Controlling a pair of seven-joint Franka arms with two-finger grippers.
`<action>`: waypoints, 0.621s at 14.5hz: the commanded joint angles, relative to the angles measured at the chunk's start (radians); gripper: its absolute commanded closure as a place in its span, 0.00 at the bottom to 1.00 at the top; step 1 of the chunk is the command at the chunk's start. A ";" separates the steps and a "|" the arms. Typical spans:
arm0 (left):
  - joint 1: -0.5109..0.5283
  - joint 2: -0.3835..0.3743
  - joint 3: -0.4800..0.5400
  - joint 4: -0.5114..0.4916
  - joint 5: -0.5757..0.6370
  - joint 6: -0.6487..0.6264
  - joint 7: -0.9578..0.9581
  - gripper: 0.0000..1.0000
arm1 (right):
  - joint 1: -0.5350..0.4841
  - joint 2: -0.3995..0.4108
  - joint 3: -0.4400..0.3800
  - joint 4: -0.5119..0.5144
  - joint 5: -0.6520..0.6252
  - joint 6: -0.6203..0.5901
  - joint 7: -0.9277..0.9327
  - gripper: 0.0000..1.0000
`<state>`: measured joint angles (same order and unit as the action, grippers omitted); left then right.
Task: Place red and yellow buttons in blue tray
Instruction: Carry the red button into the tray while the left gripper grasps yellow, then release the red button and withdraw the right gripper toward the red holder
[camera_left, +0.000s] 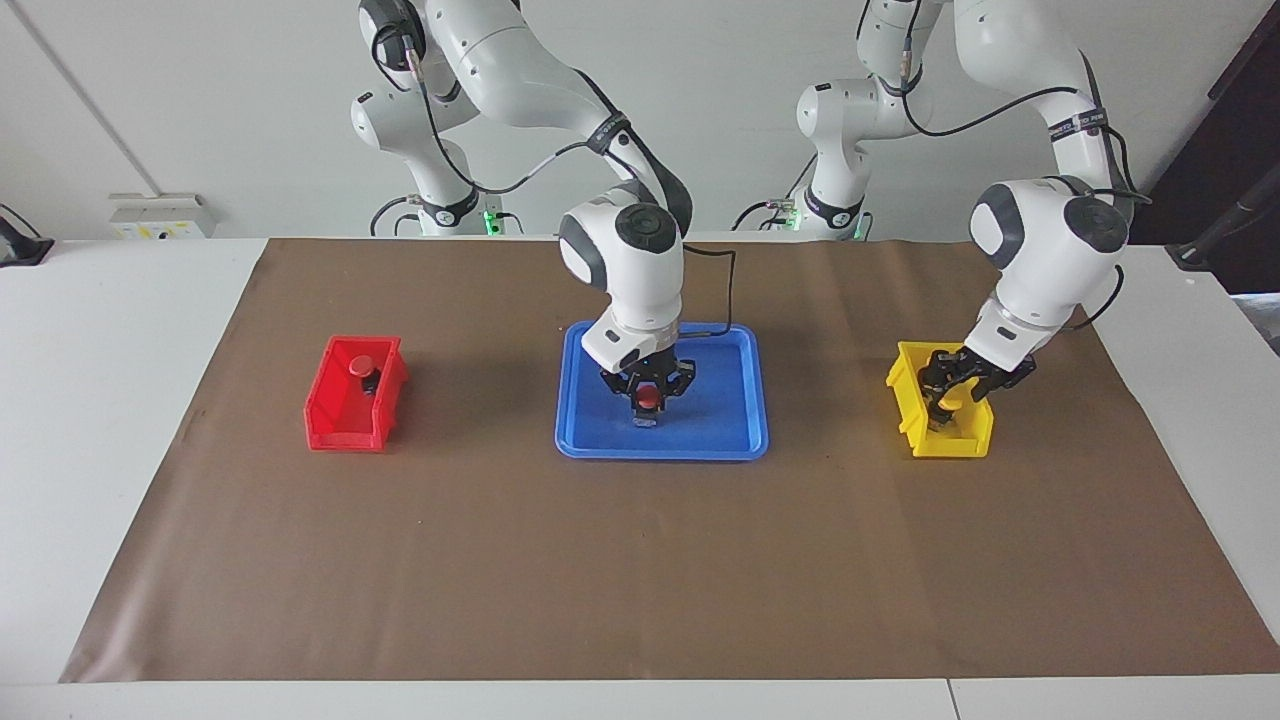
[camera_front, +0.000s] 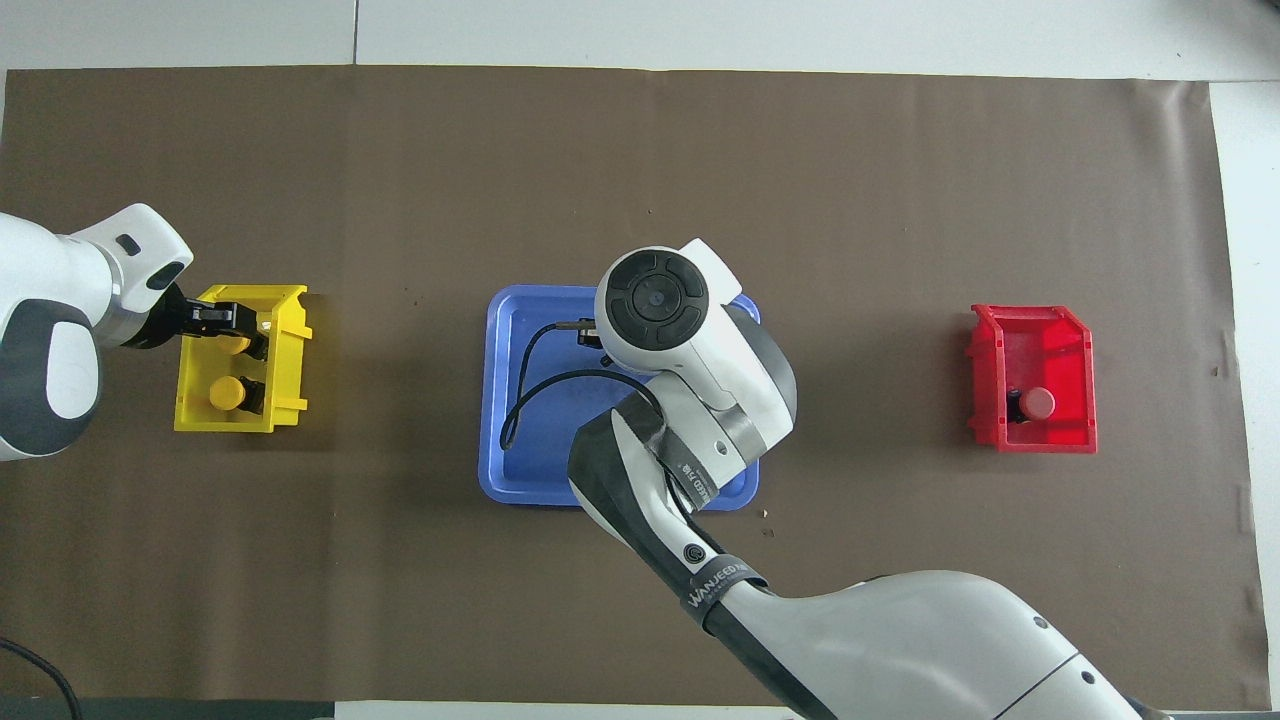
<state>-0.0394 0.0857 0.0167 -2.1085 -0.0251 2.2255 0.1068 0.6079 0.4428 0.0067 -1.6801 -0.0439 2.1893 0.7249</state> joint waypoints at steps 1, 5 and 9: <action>-0.007 -0.006 0.006 -0.053 0.014 0.069 -0.016 0.35 | -0.023 -0.032 0.004 0.008 -0.077 -0.060 0.008 0.00; 0.000 0.009 0.006 -0.051 0.013 0.083 -0.018 0.99 | -0.185 -0.232 -0.002 -0.034 -0.071 -0.268 -0.242 0.00; -0.005 0.019 0.008 0.188 0.031 -0.179 -0.013 0.99 | -0.469 -0.559 -0.004 -0.420 0.042 -0.214 -0.673 0.00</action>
<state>-0.0372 0.0940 0.0192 -2.0922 -0.0248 2.2271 0.1065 0.2532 0.0679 -0.0135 -1.8361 -0.0463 1.8895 0.2293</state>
